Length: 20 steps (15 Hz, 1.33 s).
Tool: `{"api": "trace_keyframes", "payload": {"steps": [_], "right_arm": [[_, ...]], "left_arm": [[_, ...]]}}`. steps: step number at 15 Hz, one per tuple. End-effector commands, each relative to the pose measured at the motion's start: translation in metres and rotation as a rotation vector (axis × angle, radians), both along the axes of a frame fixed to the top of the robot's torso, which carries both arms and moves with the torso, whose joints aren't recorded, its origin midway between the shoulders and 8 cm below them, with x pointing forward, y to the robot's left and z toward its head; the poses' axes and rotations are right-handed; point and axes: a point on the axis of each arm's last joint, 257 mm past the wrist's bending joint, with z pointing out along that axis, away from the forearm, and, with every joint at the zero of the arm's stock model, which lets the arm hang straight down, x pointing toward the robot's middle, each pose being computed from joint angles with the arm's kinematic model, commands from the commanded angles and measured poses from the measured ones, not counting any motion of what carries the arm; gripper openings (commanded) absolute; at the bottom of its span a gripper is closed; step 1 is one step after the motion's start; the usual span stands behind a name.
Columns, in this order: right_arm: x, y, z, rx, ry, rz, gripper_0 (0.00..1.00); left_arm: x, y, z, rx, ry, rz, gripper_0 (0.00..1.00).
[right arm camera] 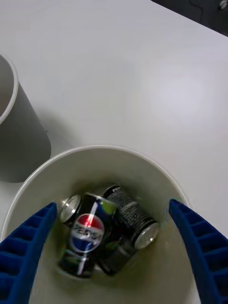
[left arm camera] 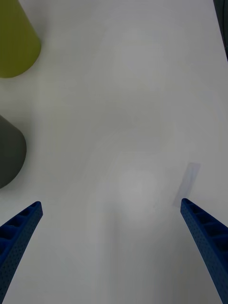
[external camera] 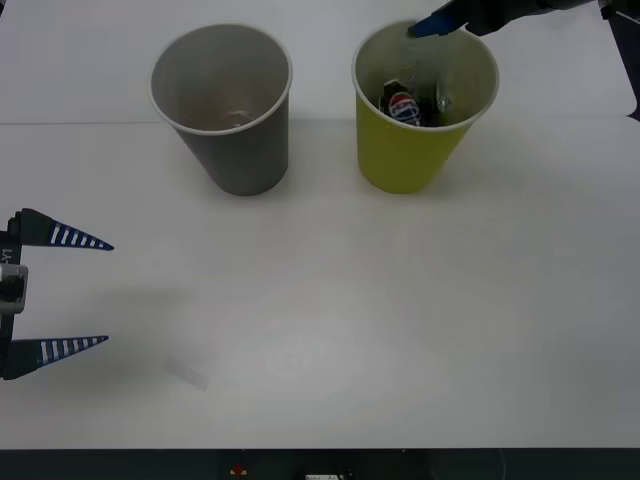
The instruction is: Put the can into the green bin and the plastic bottle into the gray bin
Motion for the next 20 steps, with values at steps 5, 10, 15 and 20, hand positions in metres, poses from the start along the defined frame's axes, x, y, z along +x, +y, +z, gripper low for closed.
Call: {"api": "trace_keyframes", "payload": {"steps": [5, 10, 15, 20], "right_arm": [[-0.001, -0.001, 0.007, 0.020, -0.007, 0.003, 1.00], [-0.032, 0.003, 0.021, 0.099, -0.008, 0.057, 1.00], [-0.074, -0.001, 0.016, 0.161, -0.088, 0.113, 1.00], [-0.115, -0.004, -0.002, 0.177, -0.120, 0.181, 1.00]], "left_arm": [[0.000, 0.000, 0.000, 0.000, 0.000, 0.000, 1.00], [0.000, 0.000, 0.000, 0.000, 0.000, 0.000, 1.00], [0.000, 0.000, 0.000, 0.000, 0.000, 0.000, 1.00], [0.000, 0.000, 0.000, 0.000, 0.000, 0.000, 1.00]]}}
